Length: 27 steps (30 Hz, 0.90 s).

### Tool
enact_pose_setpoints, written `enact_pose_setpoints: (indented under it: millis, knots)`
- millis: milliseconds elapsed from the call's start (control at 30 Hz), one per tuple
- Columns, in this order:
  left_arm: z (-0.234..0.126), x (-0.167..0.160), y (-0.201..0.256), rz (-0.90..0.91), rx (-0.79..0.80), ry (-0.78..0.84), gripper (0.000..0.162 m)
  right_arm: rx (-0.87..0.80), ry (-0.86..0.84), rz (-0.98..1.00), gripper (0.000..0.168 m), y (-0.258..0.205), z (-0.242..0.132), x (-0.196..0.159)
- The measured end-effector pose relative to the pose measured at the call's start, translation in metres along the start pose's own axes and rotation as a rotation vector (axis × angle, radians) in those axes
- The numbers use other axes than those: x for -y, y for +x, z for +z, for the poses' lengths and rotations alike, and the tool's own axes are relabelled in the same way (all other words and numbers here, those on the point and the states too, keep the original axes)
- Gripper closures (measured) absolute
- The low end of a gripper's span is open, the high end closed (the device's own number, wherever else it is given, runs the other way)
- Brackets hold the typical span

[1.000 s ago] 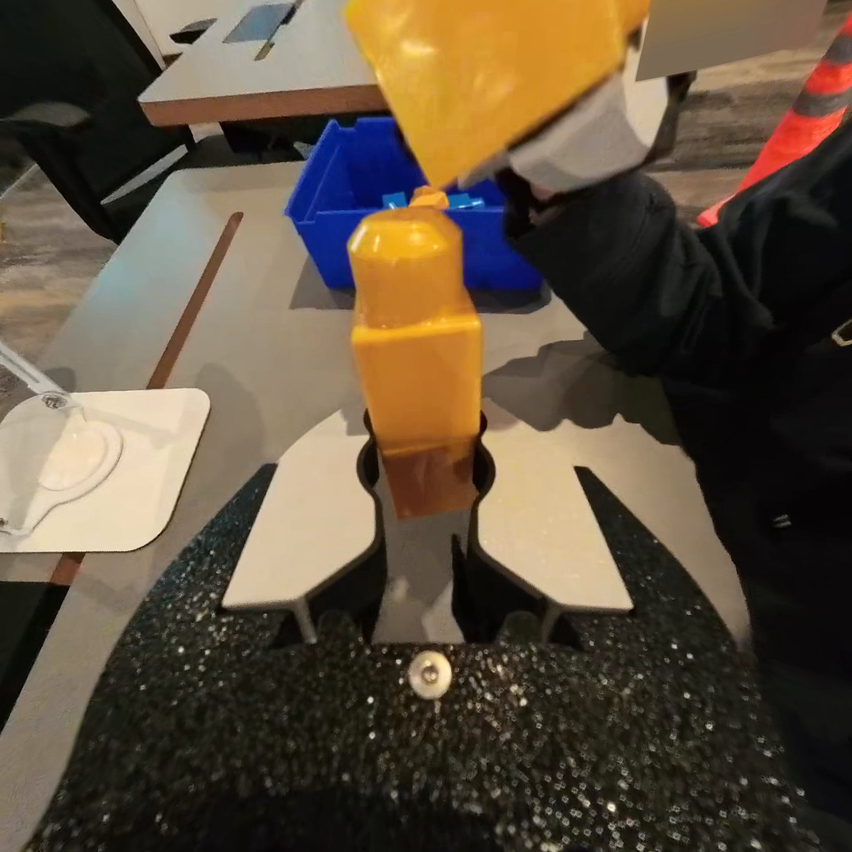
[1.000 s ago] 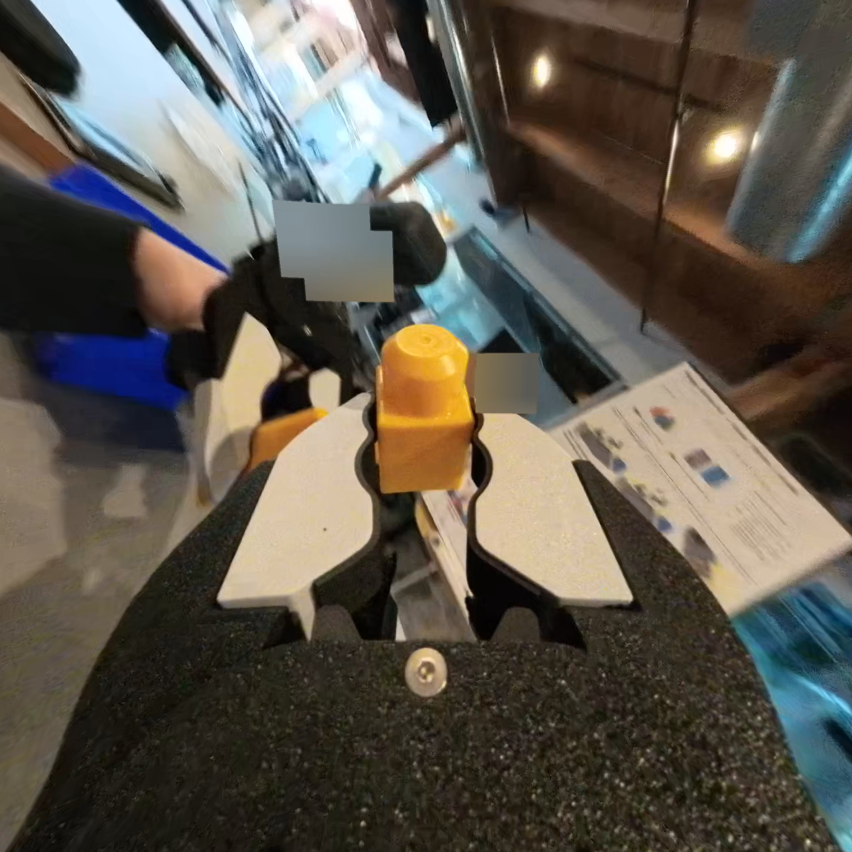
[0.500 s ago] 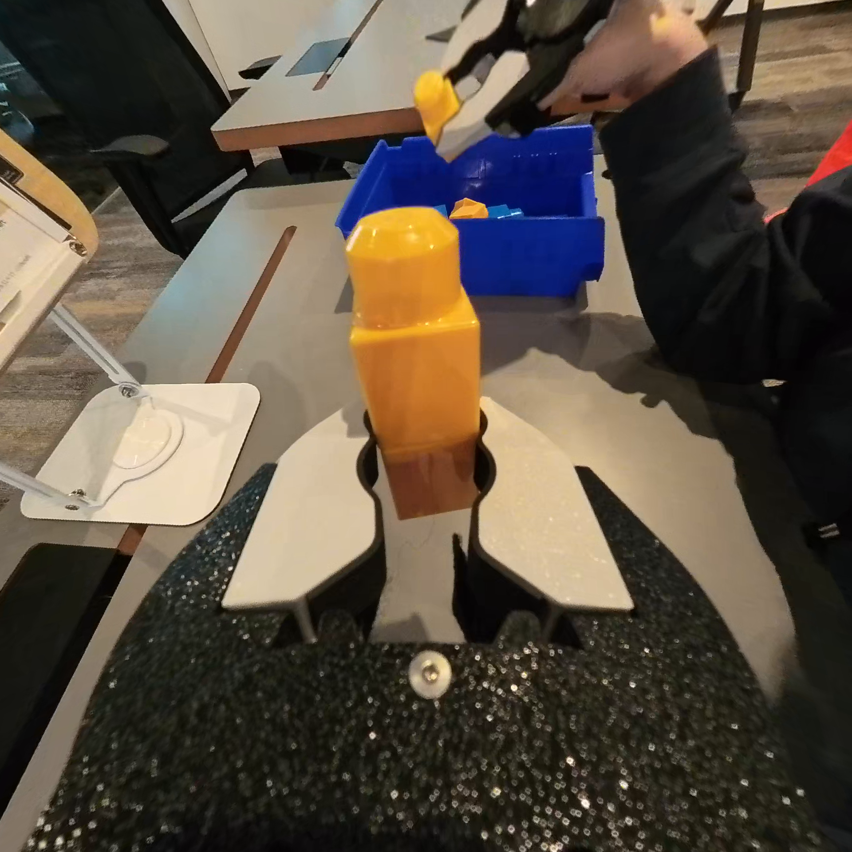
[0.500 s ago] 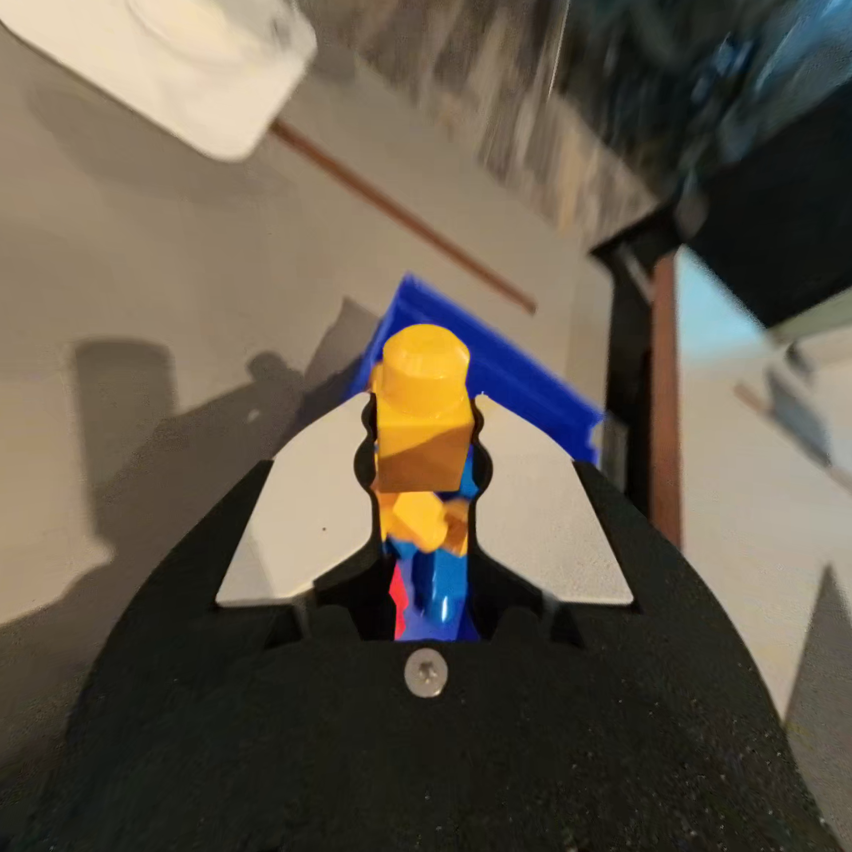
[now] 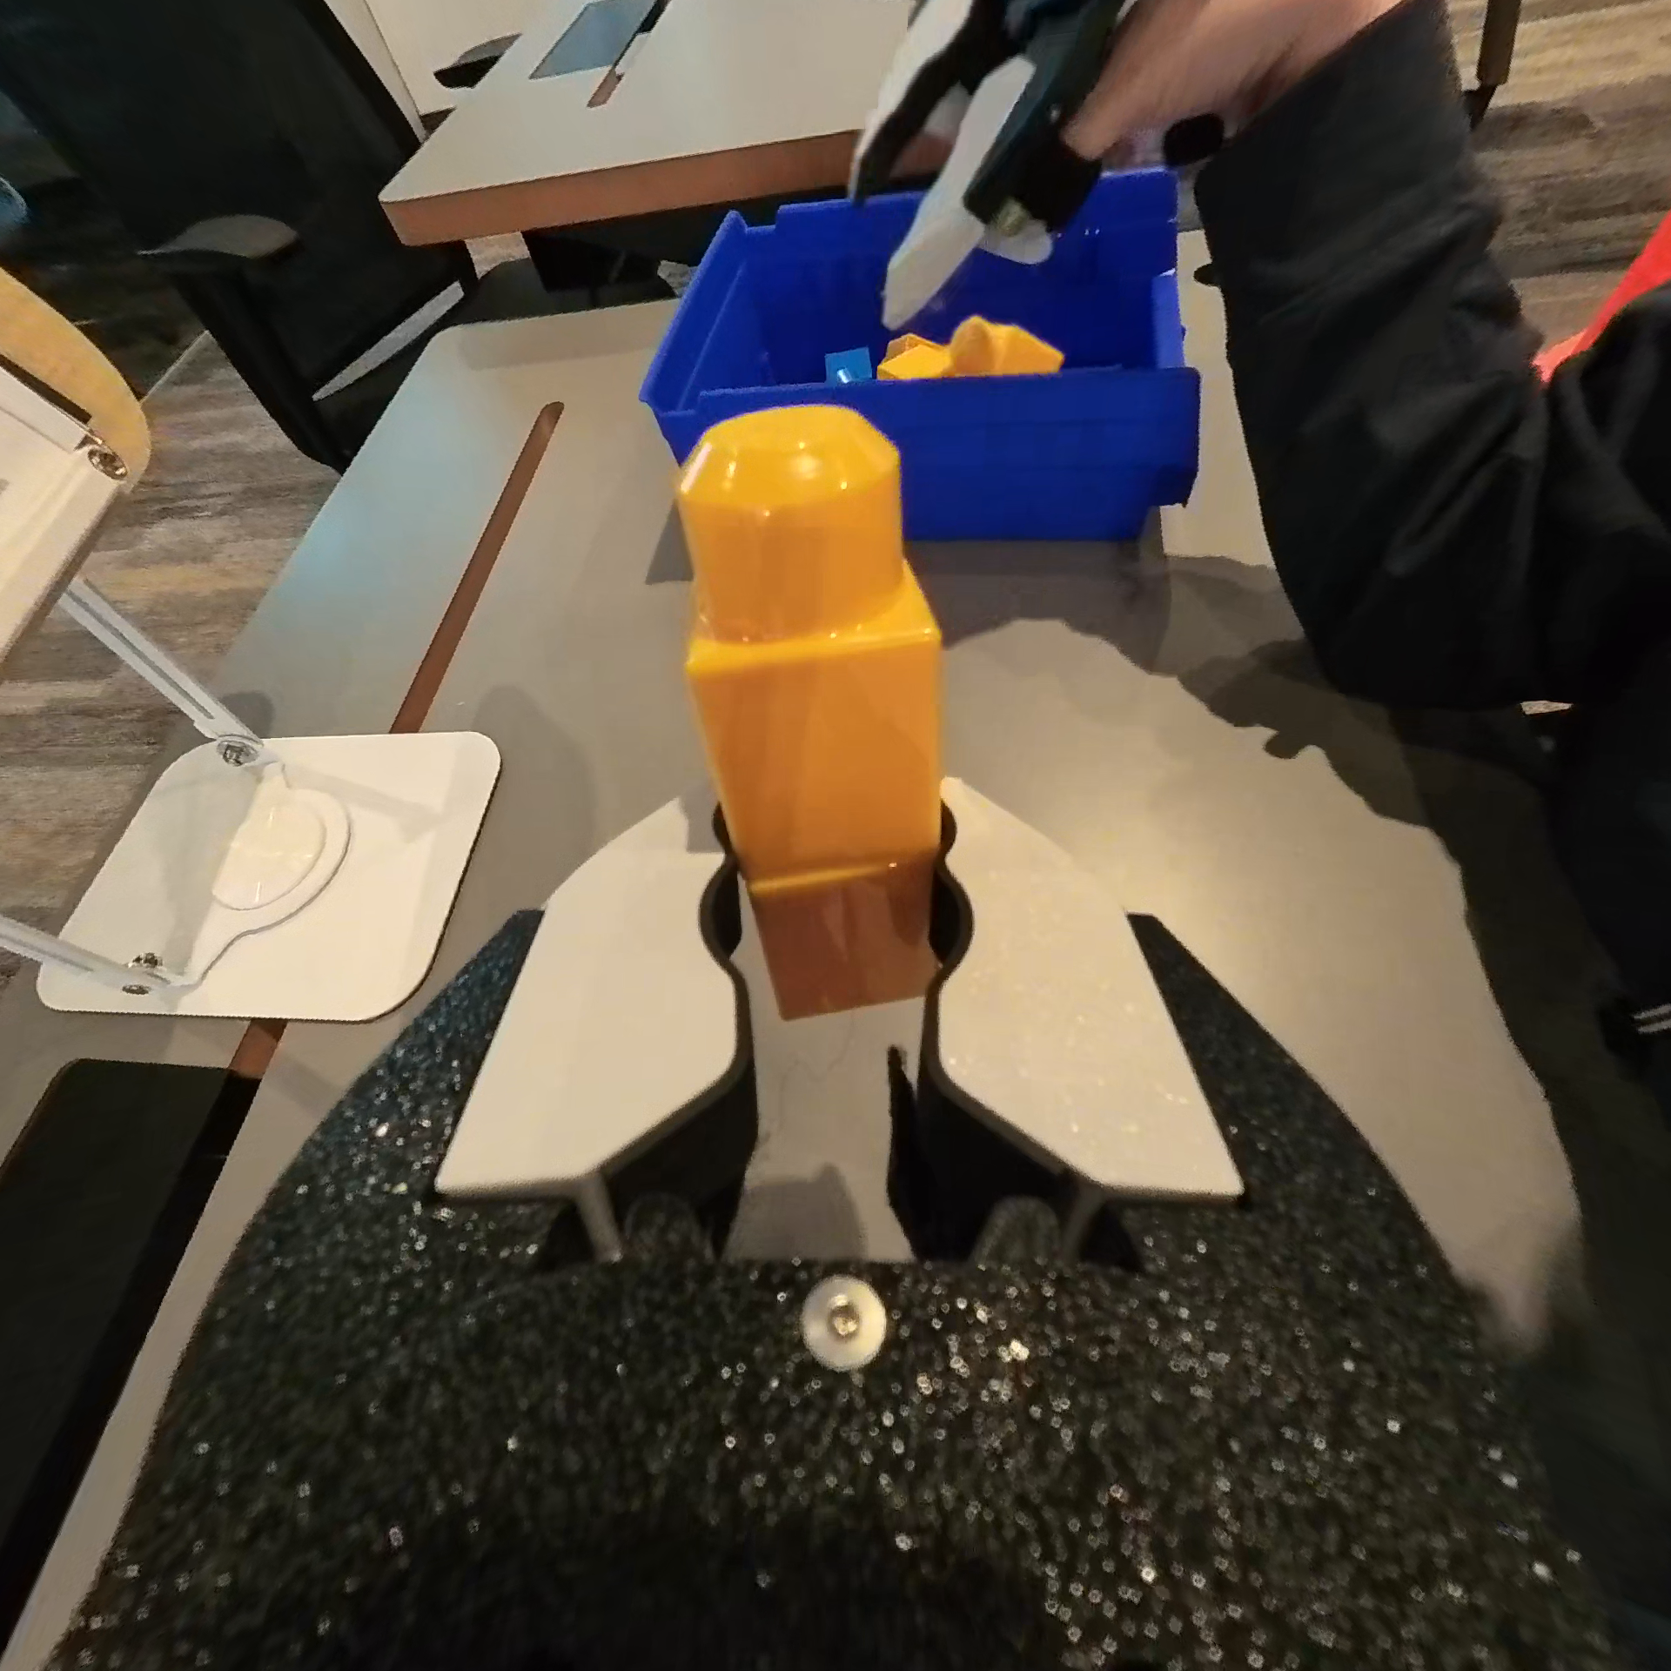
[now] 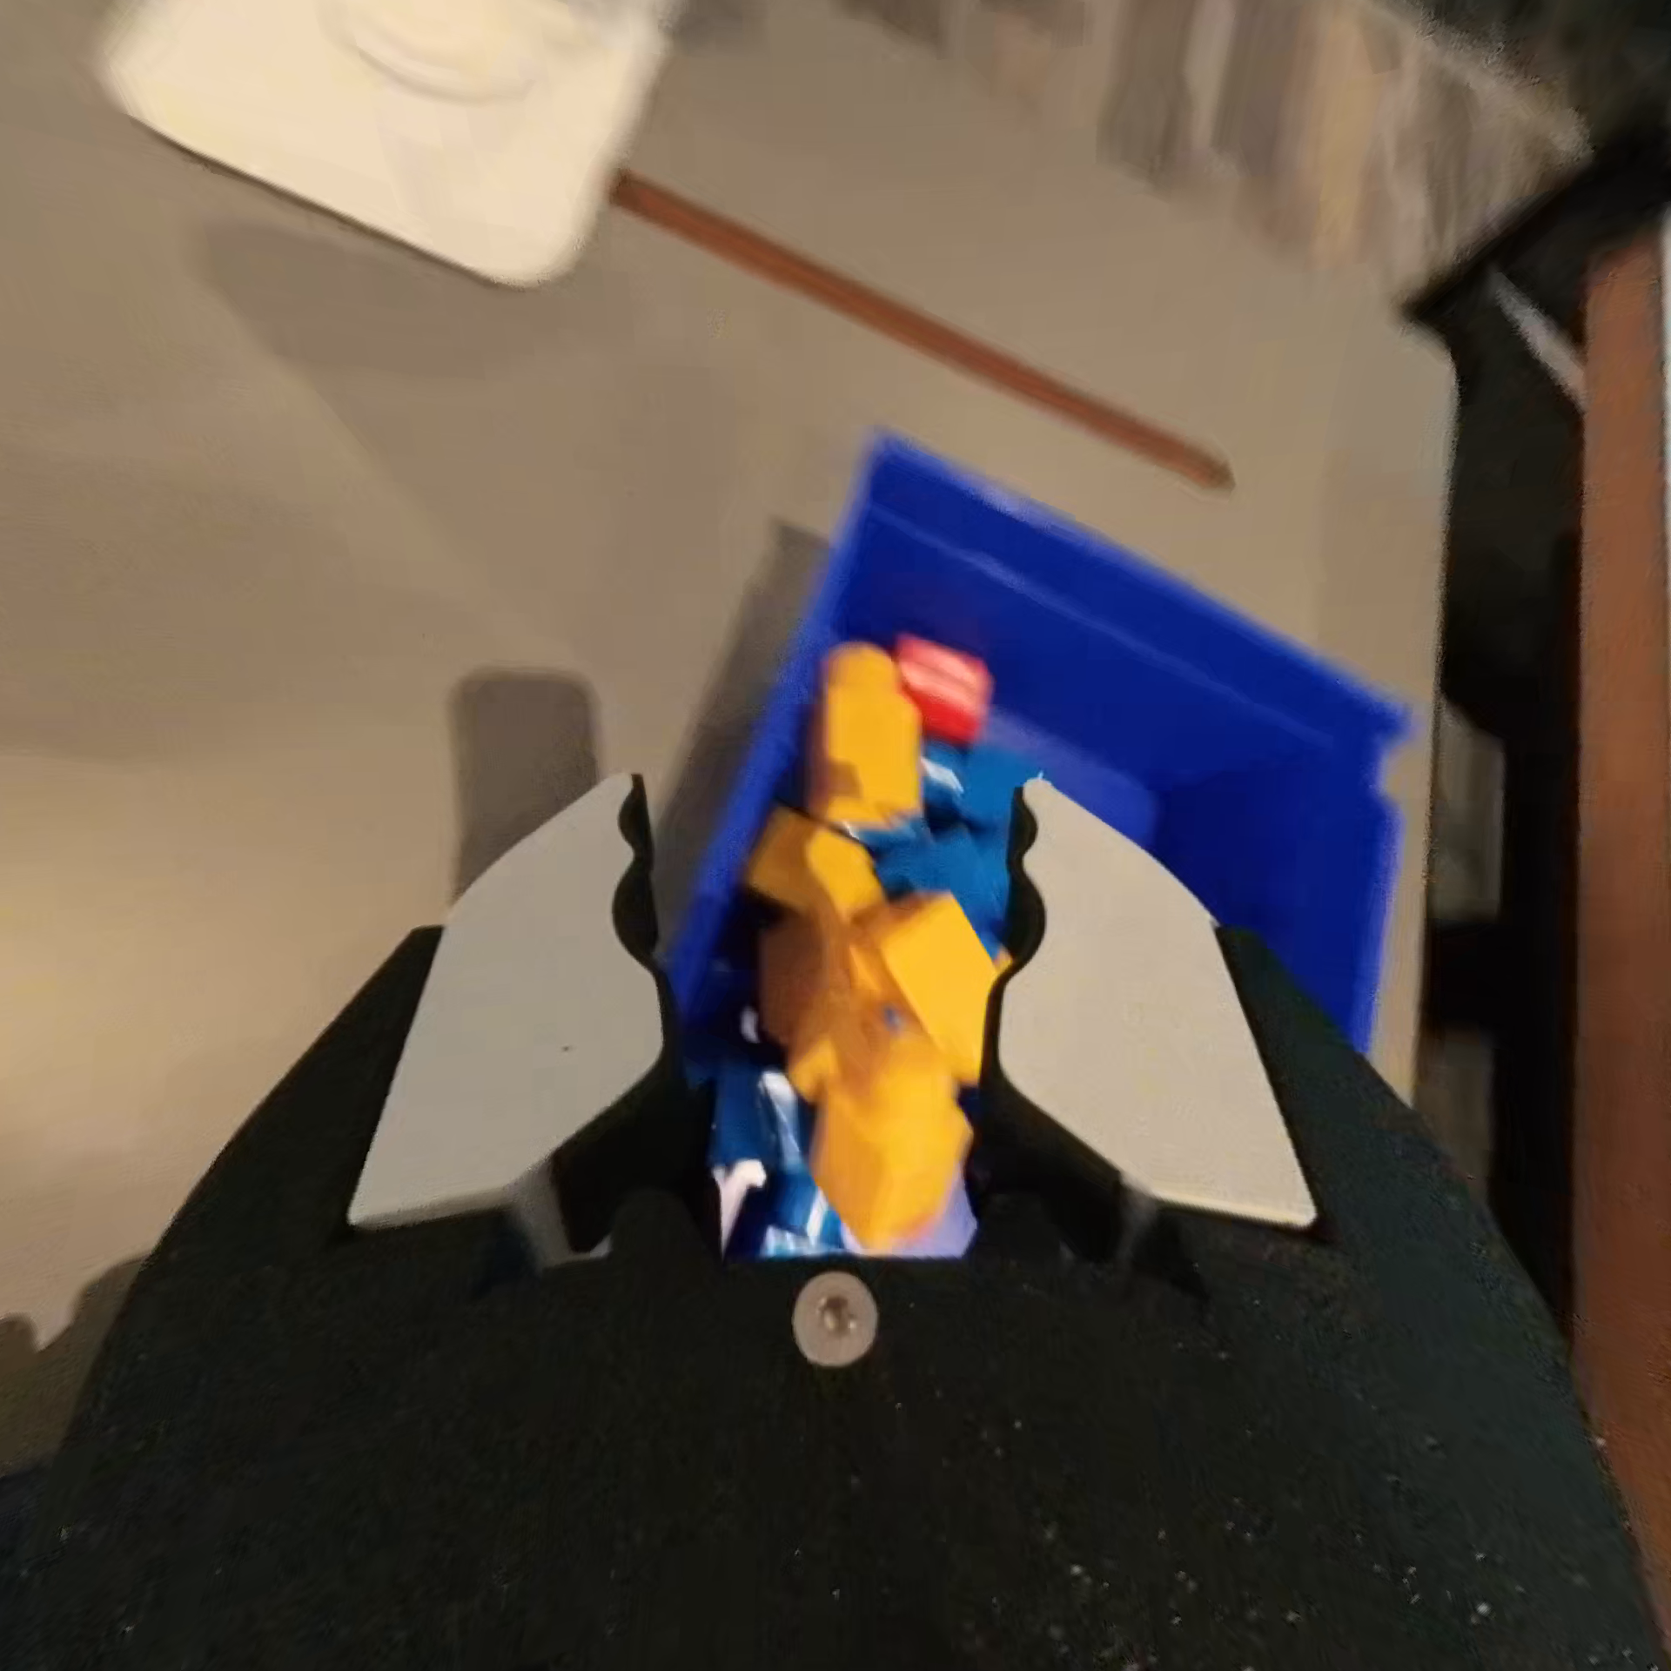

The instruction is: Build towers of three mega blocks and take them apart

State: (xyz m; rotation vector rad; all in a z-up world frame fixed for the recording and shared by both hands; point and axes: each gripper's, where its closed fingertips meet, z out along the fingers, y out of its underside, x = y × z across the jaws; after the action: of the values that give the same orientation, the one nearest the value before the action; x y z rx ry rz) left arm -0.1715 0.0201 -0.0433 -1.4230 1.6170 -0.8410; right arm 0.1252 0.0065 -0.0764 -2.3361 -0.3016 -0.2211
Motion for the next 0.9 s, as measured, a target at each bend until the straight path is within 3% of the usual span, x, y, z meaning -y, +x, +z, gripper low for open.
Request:
enact_pose_setpoints:
  millis: [167,333,633,767,900]
  knots:
    - [-0.001,0.003,0.002,0.017,-0.002,0.009,0.124,0.361,0.413,-0.317,0.096,-0.106,-0.038,0.085]
    - [0.001,0.007,0.009,0.051,-0.027,0.026,0.124,0.657,0.668,-0.536,0.098,-0.200,-0.080,0.123]
    - [0.008,0.015,0.029,0.162,-0.089,0.036,0.124,1.002,0.711,-0.604,0.112,-0.277,-0.100,0.129]
    - [0.010,0.017,0.035,0.184,-0.106,0.039,0.124,1.009,0.702,-0.618,0.131,-0.285,-0.097,0.130]
    - [0.008,0.023,0.035,0.156,-0.112,0.075,0.125,0.942,0.795,-0.675,0.132,-0.282,-0.103,0.135]
